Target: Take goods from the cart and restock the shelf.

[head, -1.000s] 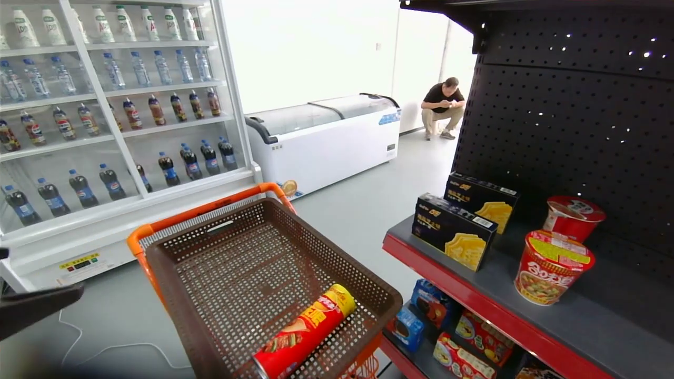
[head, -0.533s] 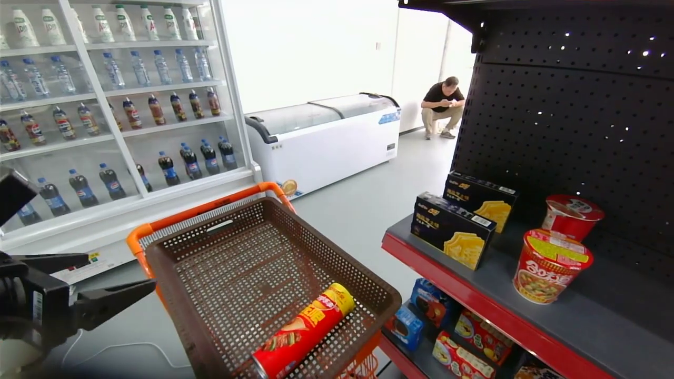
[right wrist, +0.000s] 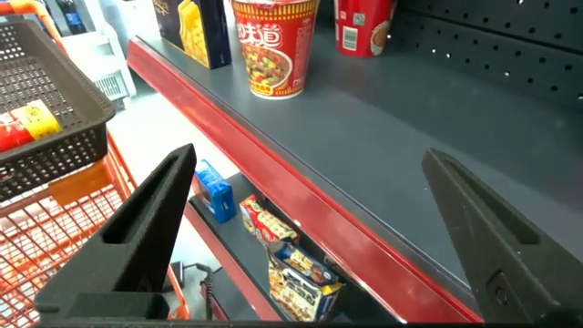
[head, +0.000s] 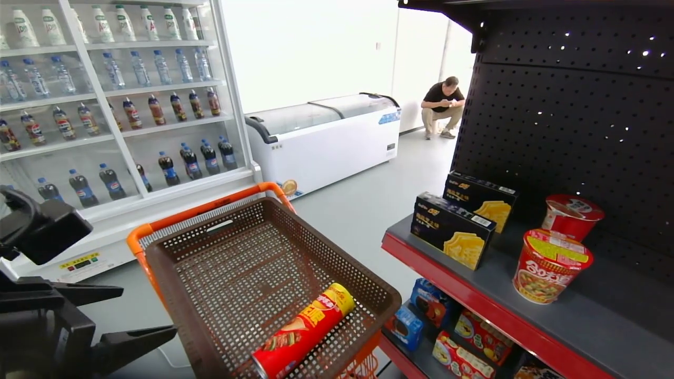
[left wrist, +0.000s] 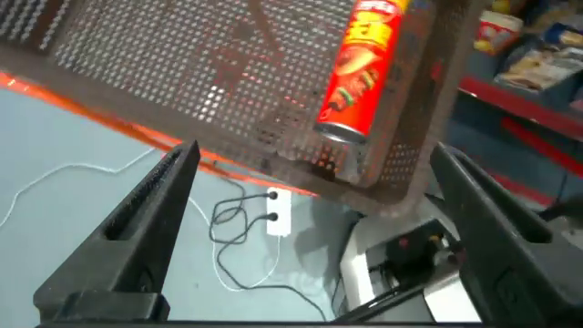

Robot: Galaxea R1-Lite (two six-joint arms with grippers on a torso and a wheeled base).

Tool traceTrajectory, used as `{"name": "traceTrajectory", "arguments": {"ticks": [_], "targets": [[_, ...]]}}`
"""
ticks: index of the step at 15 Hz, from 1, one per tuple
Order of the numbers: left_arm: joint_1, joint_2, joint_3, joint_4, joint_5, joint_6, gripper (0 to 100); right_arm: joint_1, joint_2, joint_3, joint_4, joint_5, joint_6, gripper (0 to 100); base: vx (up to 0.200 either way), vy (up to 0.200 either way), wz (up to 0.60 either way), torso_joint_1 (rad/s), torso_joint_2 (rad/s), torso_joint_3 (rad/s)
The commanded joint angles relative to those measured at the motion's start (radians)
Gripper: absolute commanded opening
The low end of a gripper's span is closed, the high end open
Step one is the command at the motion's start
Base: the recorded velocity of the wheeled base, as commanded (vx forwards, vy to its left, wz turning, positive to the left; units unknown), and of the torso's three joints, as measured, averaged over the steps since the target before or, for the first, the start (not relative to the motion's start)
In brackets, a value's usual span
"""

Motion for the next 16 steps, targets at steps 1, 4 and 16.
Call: {"name": "traceTrajectory", "arguments": {"ticks": [1, 4, 16], "targets": [[-0.009, 0.105, 0.008, 0.001, 0.015, 0.135, 100, 0.000, 0.000, 0.000, 0.000, 0.000, 0.000, 100, 0.000, 0.000, 0.00, 0.000, 0.00, 0.000], [-0.011, 0.162, -0.014, -0.002, 0.021, 0.164, 100, 0.000, 0.000, 0.000, 0.000, 0.000, 0.000, 100, 0.133, -0.133, 0.00, 0.000, 0.00, -0.002], [-0.037, 0.187, 0.129, -0.111, 0.021, 0.314, 100, 0.000, 0.000, 0.000, 0.000, 0.000, 0.000, 100, 0.017, -0.017, 0.00, 0.000, 0.00, 0.000]]}}
